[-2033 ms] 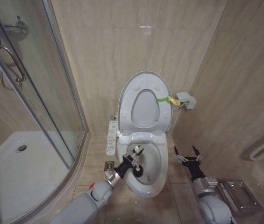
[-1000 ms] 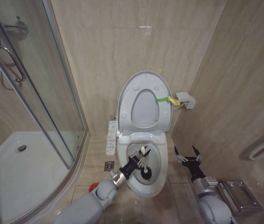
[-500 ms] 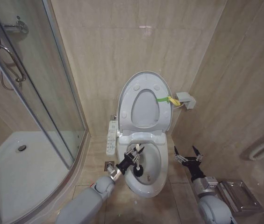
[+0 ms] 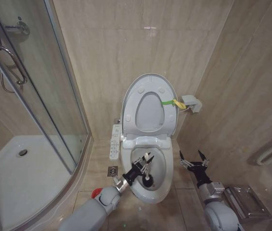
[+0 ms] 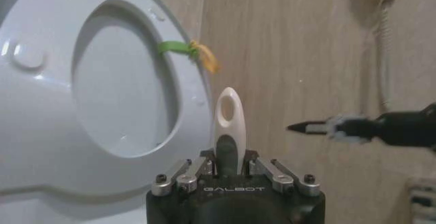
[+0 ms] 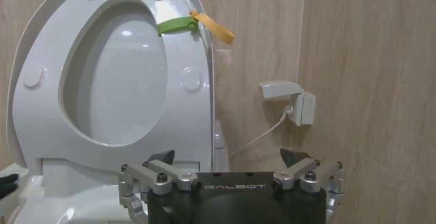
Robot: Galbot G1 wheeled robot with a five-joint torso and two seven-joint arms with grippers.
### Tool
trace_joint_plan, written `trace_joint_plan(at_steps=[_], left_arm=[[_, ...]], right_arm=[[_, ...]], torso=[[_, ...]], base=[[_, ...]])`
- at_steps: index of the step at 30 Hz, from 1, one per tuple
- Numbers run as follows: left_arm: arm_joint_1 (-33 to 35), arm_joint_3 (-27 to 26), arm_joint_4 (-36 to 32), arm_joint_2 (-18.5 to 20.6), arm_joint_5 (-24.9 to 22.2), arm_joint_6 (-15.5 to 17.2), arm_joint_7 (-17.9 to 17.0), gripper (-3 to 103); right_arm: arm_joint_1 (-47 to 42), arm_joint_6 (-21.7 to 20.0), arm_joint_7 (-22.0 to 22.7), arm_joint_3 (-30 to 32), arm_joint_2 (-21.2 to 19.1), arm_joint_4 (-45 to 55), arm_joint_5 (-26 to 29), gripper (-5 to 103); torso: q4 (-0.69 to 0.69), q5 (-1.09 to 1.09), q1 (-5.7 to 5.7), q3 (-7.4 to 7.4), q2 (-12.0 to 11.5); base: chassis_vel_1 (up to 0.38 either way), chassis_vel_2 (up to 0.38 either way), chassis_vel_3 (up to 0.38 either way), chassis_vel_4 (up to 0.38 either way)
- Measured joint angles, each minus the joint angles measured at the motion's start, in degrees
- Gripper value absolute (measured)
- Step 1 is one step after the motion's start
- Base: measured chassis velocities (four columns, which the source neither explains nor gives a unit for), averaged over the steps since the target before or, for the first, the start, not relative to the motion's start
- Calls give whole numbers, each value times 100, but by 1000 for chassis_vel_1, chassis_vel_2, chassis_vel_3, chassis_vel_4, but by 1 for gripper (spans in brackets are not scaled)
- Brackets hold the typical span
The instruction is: Open the toilet lid, clean the toilet bowl with a toilet brush, close the toilet lid, and flush.
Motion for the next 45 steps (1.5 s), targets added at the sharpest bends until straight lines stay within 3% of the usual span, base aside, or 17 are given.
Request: trace_joint_plan(at_steps=[3,8,15,19,31,36,39,45], left_arm=[[-194,-110,453,-176,-20,-64,68,24],[-315,-185,574,-229,-34,-118,42,24],[92,134,-813,265,-15,199,-360,24],[314,168,-1020,327,52,254,-390,24],[-112,-106,283,-122,84,39,-218,24],[-184,-127,253,-80,79,44,-266,24],[-81,-59,-320,146,95,152,-446,24],[215,21,-806,268,134,247,-574,24]], right_arm=[[0,0,0,0,0,0,0,100],[0,0,0,0,0,0,0,100],[0,0,0,0,0,0,0,100],[0,0,0,0,0,0,0,100],[0,0,0,0,0,0,0,100],[0,0,0,0,0,0,0,100],[0,0,0,0,0,0,0,100],[0,0,0,0,0,0,0,100]], torso=[[-1,0,0,0,0],[-1,0,0,0,0],[0,1,0,0,0],[0,-1,-1,0,0],[-2,-1,0,0,0],[-2,-1,0,0,0],[0,0,0,0,0],[-1,0,0,0,0]], base=[[0,0,0,0],[0,0,0,0],[0,0,0,0],[0,0,0,0],[0,0,0,0],[0,0,0,0],[0,0,0,0],[0,0,0,0]])
